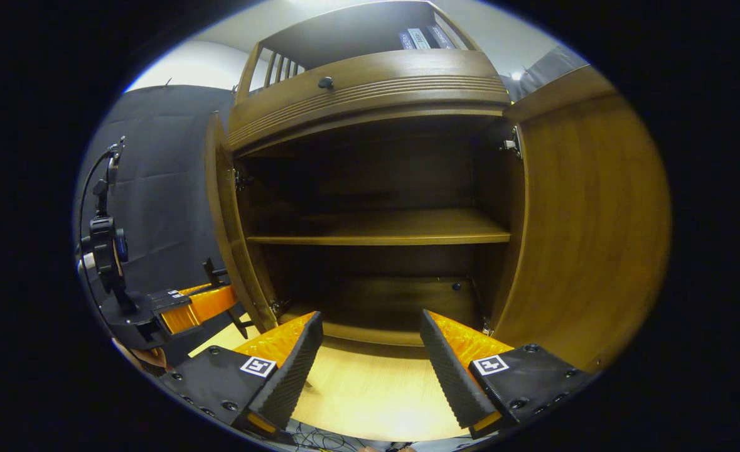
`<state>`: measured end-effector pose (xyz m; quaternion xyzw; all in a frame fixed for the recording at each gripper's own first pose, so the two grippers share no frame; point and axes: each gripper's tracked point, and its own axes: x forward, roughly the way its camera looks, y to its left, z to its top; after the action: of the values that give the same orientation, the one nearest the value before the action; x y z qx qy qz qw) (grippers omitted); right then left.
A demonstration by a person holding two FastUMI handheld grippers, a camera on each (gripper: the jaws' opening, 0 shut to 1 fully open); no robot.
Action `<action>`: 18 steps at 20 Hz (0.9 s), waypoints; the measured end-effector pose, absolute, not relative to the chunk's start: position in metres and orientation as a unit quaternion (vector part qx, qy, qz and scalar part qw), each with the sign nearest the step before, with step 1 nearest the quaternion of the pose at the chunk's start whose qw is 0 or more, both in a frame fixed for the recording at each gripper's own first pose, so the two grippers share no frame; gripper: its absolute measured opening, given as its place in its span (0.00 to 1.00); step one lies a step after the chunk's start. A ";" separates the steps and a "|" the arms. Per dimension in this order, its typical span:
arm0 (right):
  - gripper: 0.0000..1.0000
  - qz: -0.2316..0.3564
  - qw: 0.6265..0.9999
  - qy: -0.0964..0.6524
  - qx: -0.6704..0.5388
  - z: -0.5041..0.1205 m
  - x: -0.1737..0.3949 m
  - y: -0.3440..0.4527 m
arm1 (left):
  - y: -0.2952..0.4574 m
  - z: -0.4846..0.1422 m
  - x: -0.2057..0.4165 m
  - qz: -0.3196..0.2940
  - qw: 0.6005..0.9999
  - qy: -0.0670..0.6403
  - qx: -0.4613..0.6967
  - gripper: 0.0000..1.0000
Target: Open the right door of the double-door shoe cabinet with the right hand, and open the left door with the left hand.
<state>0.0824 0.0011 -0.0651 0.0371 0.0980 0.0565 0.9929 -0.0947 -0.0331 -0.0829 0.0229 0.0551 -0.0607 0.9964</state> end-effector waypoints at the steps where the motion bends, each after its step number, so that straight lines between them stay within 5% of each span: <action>1: 0.93 0.055 0.993 0.100 0.039 -0.066 0.082 0.002 | -0.027 -0.082 -0.098 -0.058 0.997 0.053 0.025 0.04; 18: 0.93 0.025 0.996 0.079 0.044 -0.053 0.070 -0.014 | 0.096 -0.069 -0.128 -0.132 0.988 0.021 0.071 0.02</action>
<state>0.0697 -0.0139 -0.0532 0.0440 0.0795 0.0249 0.9956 -0.1283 0.0964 -0.0690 0.0714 0.0208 -0.1319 0.9885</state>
